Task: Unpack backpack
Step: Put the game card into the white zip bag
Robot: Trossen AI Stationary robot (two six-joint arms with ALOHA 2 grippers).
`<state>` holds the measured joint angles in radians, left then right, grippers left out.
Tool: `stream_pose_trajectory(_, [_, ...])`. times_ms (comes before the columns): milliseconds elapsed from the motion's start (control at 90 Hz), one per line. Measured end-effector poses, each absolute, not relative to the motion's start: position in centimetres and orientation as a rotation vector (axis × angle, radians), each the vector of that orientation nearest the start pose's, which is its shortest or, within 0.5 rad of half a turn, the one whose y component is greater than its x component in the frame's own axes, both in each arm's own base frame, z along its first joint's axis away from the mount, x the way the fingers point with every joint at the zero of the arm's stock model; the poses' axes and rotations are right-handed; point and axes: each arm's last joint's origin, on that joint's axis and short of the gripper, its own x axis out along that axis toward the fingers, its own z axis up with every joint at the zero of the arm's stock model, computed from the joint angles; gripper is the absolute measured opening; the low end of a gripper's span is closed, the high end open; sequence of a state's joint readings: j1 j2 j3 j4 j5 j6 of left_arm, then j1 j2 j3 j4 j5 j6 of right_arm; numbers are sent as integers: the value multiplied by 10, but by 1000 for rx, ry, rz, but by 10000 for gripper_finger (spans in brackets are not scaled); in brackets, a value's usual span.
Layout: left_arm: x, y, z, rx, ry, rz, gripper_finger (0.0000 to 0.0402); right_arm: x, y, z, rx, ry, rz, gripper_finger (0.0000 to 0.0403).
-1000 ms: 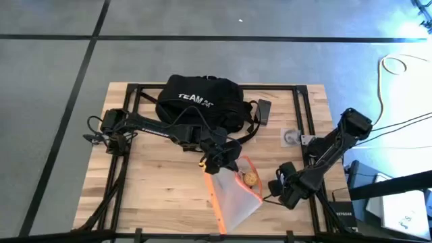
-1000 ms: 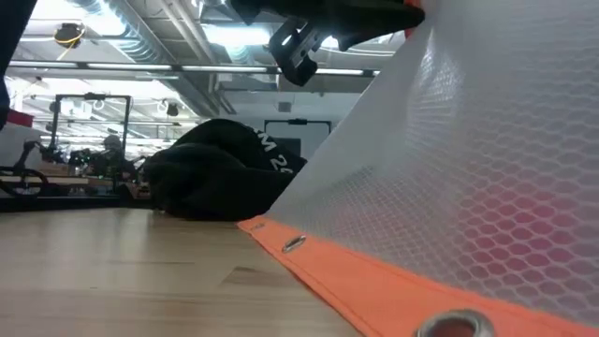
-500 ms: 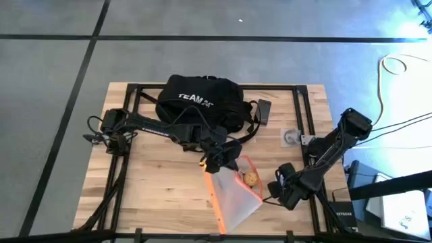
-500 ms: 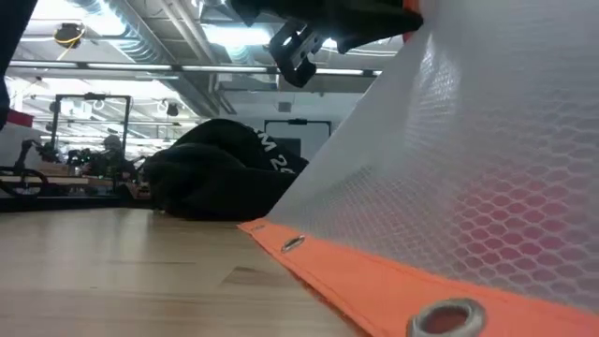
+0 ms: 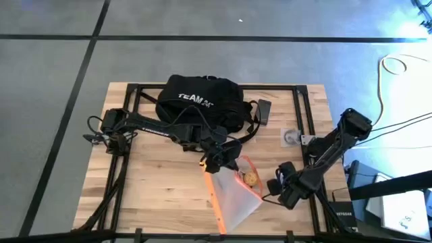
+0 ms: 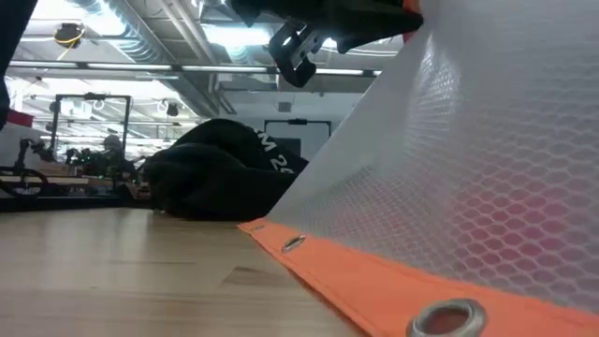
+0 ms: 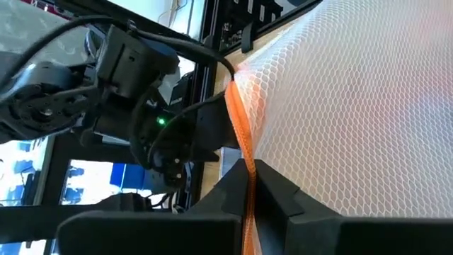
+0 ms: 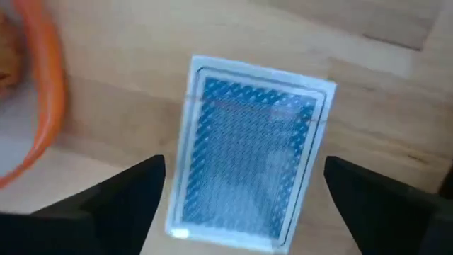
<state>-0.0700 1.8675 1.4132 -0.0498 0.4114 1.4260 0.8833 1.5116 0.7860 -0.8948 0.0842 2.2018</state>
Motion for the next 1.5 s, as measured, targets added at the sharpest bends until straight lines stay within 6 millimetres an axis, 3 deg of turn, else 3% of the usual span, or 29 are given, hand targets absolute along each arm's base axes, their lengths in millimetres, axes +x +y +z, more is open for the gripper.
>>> stream_pose_trajectory(256, [424, -45, 257, 1293, 67, -746, 0, 140, 168, 135, 1044, 1246, -1009, 382])
stream_pose_trajectory(700, [424, -43, 257, 1293, 71, -744, 0, 139, 167, 135, 971, 1285, -970, 295])
stream_pose_trajectory(822, [424, -43, 256, 1291, 73, -745, 0, 139, 167, 138, 959, 1281, -971, 293])
stream_pose_trajectory(933, [424, -43, 256, 1290, 78, -748, 0, 139, 165, 148, 848, 1263, -1008, 303])
stream_pose_trajectory(1100, [424, -42, 256, 1296, 78, -749, 0, 144, 165, 174, 819, 1110, -969, 302])
stream_pose_trajectory(1322, [424, -42, 256, 1296, 78, -748, 0, 155, 160, 203, 807, 688, -785, 302])
stream_pose_trajectory(1422, [424, -42, 256, 1306, 73, -748, 0, 163, 156, 208, 786, 486, -743, 303])
stream_pose_trajectory(1500, [425, -42, 257, 1323, 55, -739, 0, 175, 151, 204, 783, 459, -735, 303])
